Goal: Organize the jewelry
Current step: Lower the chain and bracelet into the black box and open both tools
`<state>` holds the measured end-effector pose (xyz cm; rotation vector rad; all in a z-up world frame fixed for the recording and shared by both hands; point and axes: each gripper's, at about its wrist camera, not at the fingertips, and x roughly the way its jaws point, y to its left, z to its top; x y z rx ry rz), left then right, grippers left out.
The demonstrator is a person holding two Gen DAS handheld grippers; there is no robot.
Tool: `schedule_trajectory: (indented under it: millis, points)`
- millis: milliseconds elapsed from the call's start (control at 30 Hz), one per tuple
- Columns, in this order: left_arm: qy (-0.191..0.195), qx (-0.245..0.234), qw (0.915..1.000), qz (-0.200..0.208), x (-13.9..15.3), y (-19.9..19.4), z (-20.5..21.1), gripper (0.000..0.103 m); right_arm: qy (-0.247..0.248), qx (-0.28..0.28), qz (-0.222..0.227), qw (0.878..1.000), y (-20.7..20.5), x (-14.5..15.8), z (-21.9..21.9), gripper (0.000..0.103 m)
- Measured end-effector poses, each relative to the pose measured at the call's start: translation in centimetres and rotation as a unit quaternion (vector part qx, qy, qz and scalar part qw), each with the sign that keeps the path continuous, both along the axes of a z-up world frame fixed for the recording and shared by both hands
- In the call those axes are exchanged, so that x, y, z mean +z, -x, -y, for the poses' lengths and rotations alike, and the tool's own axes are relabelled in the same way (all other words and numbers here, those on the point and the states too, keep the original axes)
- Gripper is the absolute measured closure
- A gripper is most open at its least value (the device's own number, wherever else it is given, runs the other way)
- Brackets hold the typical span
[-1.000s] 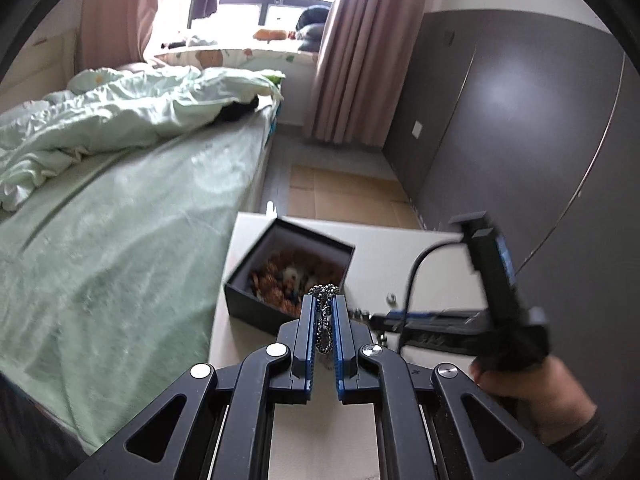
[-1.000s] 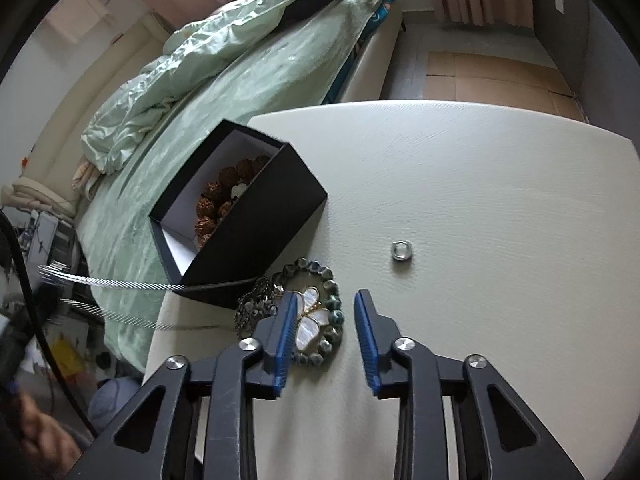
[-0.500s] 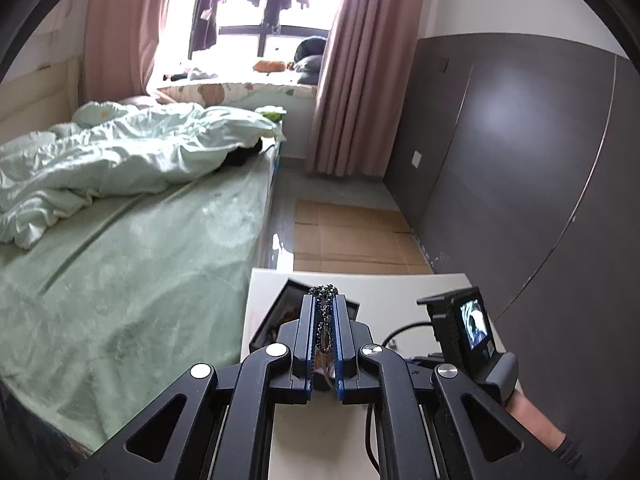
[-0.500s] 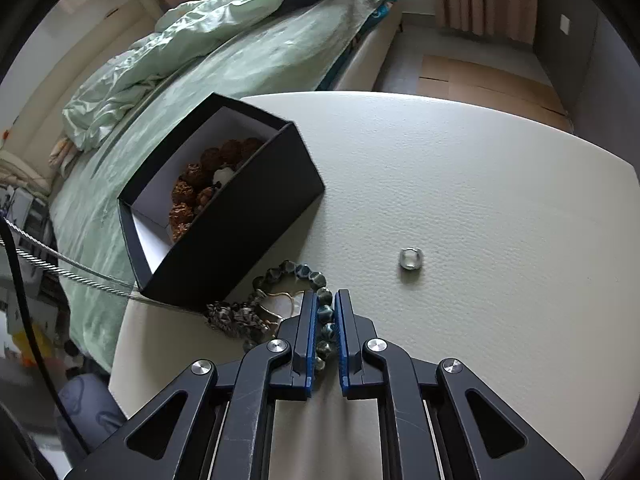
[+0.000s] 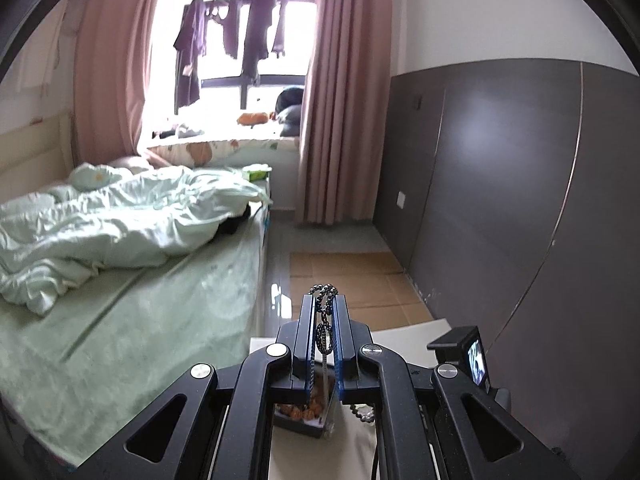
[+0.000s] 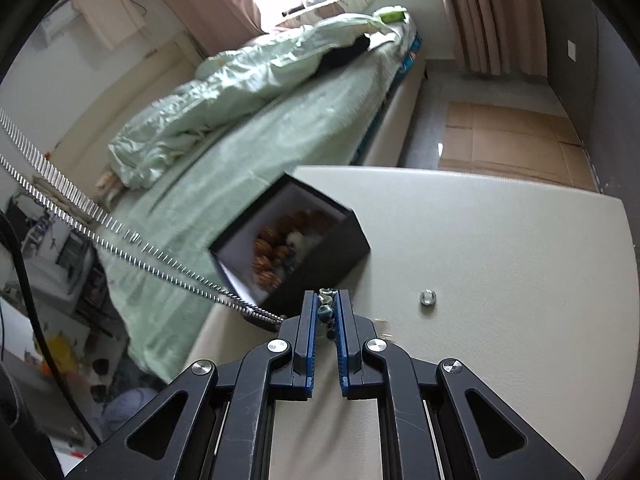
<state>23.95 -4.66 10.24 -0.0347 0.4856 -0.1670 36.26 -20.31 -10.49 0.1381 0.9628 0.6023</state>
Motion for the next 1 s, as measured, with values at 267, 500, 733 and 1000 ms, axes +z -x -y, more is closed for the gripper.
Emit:
schedule_trajectory:
  millis: [267,500,733,1000]
  points:
    - [-0.023,0.000,0.9991,0.036,3.4,-0.1,0.8,0.096,-0.047,0.003,0.021,0.999,0.6,2.3,0.2,0.093]
    - [-0.039,0.014,0.9977,0.053,5.0,-0.8,0.0,0.096,-0.087,-0.005,0.038,0.995,0.7,3.9,0.2,0.093]
    - [-0.043,0.024,0.9974,0.052,4.8,-2.8,-1.0,0.096,-0.121,-0.009,0.048,0.991,0.0,4.8,-0.8,0.093]
    - [-0.048,0.024,0.9979,0.037,3.3,-4.7,-1.1,0.096,-0.142,-0.024,0.011,0.990,-2.8,2.6,-2.8,0.093]
